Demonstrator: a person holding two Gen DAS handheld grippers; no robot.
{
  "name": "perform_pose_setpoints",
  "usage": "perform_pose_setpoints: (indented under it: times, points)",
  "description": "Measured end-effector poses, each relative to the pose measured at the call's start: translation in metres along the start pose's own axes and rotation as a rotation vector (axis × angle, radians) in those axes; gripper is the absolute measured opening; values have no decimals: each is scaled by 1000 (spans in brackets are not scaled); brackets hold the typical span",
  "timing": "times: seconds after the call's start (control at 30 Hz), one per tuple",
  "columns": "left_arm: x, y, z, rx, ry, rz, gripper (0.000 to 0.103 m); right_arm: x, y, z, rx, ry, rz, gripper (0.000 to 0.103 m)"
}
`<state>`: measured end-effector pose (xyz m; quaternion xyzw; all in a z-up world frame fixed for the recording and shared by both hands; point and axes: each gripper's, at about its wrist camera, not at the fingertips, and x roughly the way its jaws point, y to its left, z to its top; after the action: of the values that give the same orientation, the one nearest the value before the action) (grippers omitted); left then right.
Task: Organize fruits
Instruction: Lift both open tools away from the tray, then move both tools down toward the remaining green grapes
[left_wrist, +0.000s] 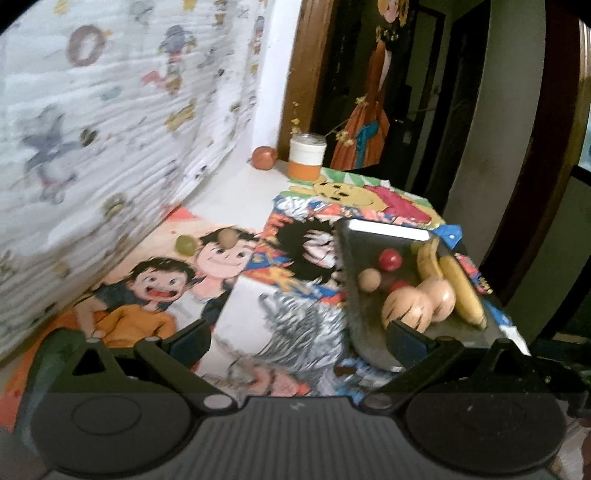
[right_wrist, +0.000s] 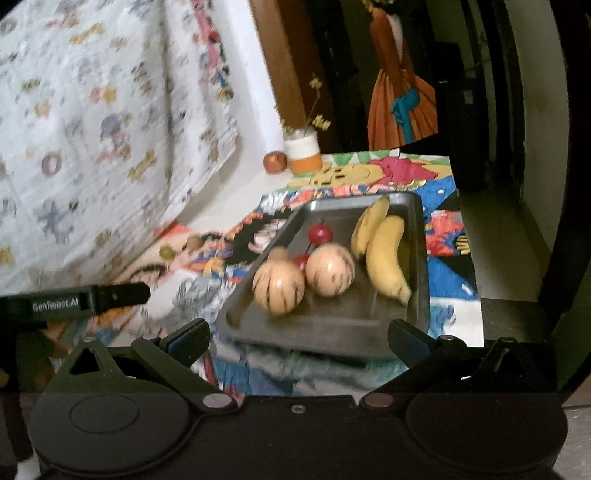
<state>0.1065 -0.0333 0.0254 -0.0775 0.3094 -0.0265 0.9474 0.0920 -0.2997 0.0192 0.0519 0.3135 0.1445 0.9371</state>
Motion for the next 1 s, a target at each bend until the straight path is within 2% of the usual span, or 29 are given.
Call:
perform_pose_setpoints:
  times: [0.17, 0.33, 0.47, 0.63, 0.83, 1.0]
  points:
    - [-3, 18, -13, -26, 26, 21, 103, 0, 13, -14, -20, 31, -16, 102]
    - [-8, 28, -20, -11, 29, 48, 103, 9, 18, -26, -4, 87, -12, 102]
    - [-12, 35, -22, 12, 19, 96, 103, 14, 23, -30, -21, 122, -13, 102]
    - [-11, 50, -23, 26, 18, 103, 103, 14, 31, -26, -78, 130, -14, 102]
    - [-8, 61, -14, 133, -18, 115, 103, 18, 39, 0, -221, 128, 37, 102]
    - [1, 67, 0, 263, -96, 89, 103, 29, 52, 43, -457, 111, 124, 102]
